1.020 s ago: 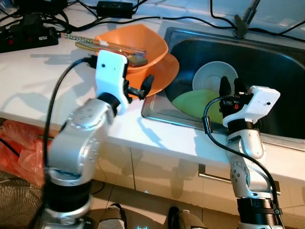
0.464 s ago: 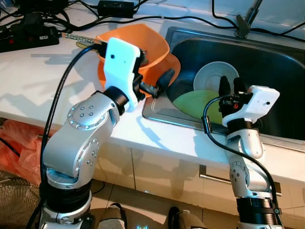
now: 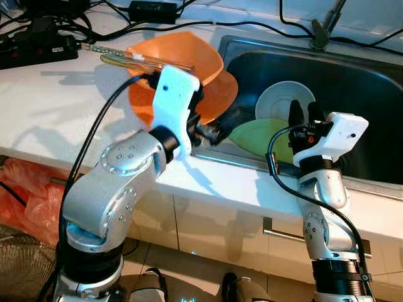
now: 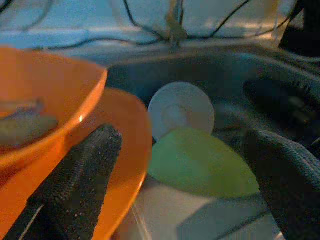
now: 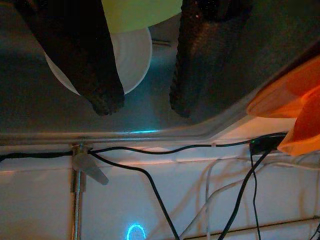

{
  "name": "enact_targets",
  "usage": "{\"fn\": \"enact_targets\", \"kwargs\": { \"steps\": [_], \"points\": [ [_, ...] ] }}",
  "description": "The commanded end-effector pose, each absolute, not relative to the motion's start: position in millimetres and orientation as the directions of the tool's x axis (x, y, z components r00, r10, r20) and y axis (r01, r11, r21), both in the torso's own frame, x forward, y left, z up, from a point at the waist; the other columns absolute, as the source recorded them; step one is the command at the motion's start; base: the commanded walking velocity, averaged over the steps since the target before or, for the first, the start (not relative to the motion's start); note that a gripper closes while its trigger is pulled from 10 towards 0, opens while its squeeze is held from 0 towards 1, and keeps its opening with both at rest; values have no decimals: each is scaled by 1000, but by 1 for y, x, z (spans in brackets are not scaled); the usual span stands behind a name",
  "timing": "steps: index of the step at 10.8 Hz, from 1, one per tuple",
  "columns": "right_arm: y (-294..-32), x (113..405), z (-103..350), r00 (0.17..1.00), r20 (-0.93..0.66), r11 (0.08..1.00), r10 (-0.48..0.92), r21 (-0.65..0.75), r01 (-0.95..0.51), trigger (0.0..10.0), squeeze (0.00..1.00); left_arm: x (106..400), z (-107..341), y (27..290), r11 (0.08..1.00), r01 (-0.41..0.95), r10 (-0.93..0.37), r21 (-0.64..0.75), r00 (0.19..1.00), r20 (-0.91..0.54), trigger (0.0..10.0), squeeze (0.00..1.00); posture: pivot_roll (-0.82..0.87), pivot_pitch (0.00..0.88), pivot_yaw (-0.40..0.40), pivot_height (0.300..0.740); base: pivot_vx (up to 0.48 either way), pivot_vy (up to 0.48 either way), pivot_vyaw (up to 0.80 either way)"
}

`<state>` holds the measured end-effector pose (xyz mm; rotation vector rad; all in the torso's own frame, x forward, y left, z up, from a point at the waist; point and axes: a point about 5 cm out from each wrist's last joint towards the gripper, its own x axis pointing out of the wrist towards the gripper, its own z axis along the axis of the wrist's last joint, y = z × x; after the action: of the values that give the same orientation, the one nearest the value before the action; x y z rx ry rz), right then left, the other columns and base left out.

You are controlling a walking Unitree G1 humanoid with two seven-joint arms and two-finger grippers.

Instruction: Kitchen organization

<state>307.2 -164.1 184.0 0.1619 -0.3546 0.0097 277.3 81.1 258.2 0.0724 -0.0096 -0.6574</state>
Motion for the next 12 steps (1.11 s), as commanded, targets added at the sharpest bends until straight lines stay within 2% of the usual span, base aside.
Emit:
{"fn": "enact_targets", "kwargs": {
  "steps": [1,6,10,12],
  "points": [
    [-164,308,170,959,281,987,-22,160,-25,10000,0,279,251,83,799,598,-595,63,802,-52,10000,0,153,204,-14,740,0,0,0],
    [-164,308,169,962,274,987,-19,158,-26,10000,0,294,238,109,910,415,-409,5,899,-154,10000,0,154,218,-14,740,0,0,0],
    [-161,309,169,962,273,987,-7,157,-37,10000,0,304,245,143,947,319,-320,-42,923,-213,10000,0,176,227,-7,740,0,0,0],
    [-159,310,168,962,271,987,-2,158,-42,10000,0,302,253,151,936,348,-348,-44,909,-230,10000,0,188,230,-2,740,0,0,0]
  ]
}}
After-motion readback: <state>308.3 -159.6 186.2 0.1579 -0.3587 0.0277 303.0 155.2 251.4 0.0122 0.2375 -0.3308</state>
